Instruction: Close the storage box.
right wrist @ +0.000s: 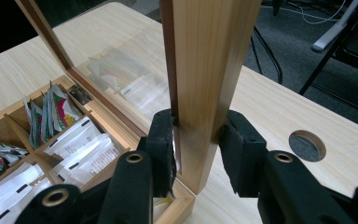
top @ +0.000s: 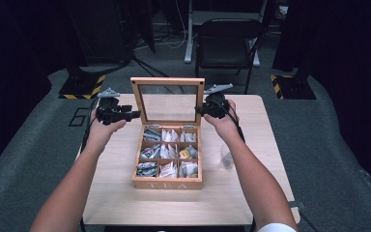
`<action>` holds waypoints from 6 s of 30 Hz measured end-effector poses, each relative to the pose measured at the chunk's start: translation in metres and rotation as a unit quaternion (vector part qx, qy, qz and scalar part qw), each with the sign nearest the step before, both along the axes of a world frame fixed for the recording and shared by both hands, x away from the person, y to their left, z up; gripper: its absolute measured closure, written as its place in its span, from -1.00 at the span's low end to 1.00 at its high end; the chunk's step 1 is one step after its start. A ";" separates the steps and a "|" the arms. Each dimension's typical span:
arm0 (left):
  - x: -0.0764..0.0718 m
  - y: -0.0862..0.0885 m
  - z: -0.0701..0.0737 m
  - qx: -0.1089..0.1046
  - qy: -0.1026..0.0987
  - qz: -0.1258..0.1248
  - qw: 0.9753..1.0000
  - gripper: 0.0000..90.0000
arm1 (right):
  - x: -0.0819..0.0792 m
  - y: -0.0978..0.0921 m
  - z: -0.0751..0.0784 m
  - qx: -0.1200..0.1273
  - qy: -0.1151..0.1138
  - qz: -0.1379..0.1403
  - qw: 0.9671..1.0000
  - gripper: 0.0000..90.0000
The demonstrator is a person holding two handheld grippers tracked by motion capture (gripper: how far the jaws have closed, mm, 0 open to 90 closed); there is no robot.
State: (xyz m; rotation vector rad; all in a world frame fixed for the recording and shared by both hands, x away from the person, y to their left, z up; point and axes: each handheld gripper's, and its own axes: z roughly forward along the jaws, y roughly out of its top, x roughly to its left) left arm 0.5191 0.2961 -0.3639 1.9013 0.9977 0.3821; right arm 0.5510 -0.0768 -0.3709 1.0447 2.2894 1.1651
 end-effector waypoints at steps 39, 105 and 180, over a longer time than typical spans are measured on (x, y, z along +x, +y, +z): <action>0.007 -0.010 0.021 0.011 -0.028 0.001 1.000 0.42 | -0.027 -0.006 0.032 0.022 -0.010 -0.004 1.000 0.30; -0.069 -0.010 0.047 0.033 -0.066 -0.025 0.997 0.33 | -0.088 -0.006 0.060 0.018 -0.036 0.033 0.999 0.27; -0.151 -0.002 -0.037 0.010 -0.050 -0.042 0.998 0.18 | -0.187 -0.012 -0.018 0.004 -0.069 0.042 0.997 0.19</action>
